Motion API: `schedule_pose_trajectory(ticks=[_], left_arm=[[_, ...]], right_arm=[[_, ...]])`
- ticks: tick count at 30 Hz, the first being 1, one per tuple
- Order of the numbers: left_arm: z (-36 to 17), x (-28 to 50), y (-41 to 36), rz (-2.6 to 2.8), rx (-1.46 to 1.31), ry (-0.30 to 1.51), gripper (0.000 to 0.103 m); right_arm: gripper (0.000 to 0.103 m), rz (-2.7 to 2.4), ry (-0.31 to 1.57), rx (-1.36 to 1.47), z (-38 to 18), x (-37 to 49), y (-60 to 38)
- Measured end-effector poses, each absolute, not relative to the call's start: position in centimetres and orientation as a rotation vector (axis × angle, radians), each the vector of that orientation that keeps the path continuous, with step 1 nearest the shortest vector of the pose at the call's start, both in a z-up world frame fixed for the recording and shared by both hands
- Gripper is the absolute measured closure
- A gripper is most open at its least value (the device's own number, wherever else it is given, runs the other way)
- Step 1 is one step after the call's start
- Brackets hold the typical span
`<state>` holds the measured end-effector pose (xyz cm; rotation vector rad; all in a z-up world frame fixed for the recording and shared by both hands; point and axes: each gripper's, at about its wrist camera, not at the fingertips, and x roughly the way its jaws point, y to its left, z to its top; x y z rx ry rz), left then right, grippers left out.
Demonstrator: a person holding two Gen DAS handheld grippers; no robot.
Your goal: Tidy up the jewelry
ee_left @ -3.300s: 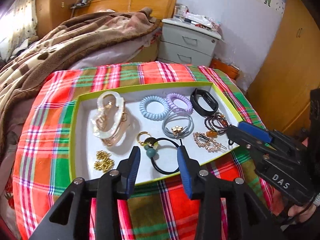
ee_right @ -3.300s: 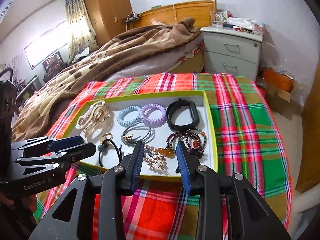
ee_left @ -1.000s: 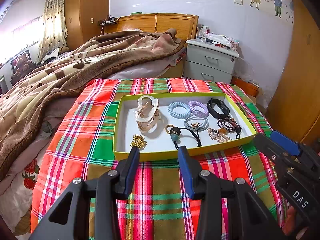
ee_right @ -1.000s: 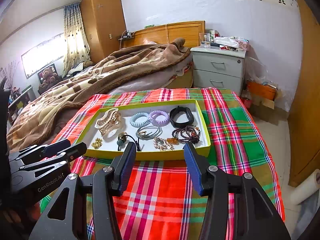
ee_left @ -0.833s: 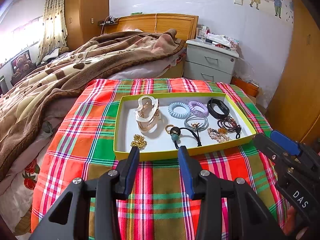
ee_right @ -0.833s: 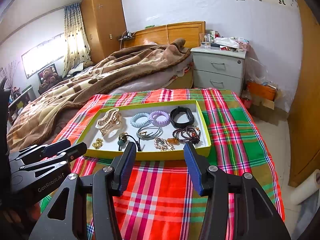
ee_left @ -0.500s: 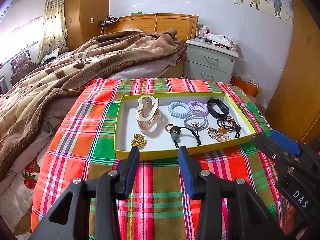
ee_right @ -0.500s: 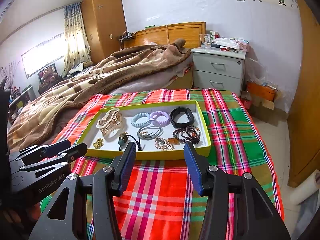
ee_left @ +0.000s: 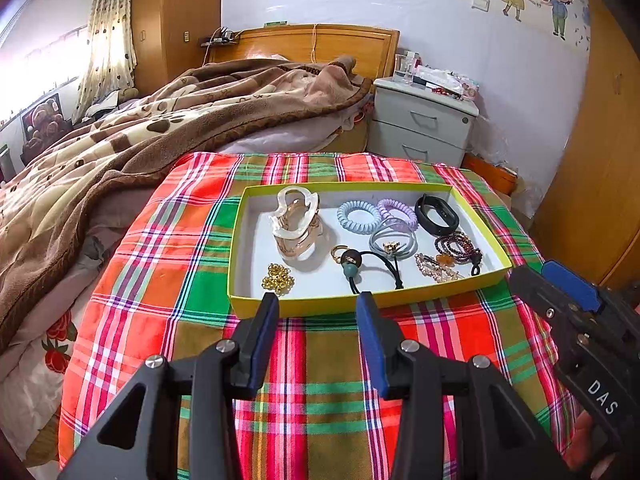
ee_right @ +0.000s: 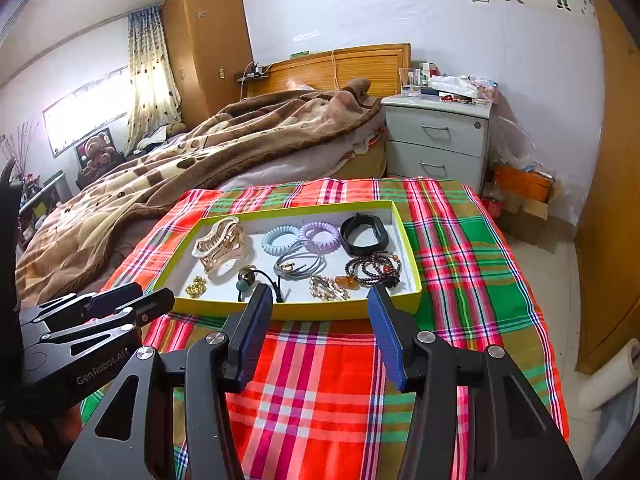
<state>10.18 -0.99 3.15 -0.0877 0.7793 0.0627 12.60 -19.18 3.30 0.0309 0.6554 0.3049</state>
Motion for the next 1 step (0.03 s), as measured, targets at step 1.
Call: schedule_pose_trajectory(ticks=[1], left_arm=[[3.13, 10.19, -1.01, 0.062, -0.086, 0.779, 0.061]], right_arm=[[0.053, 0.305, 0.655, 0.031, 3.30, 12.60, -19.18]])
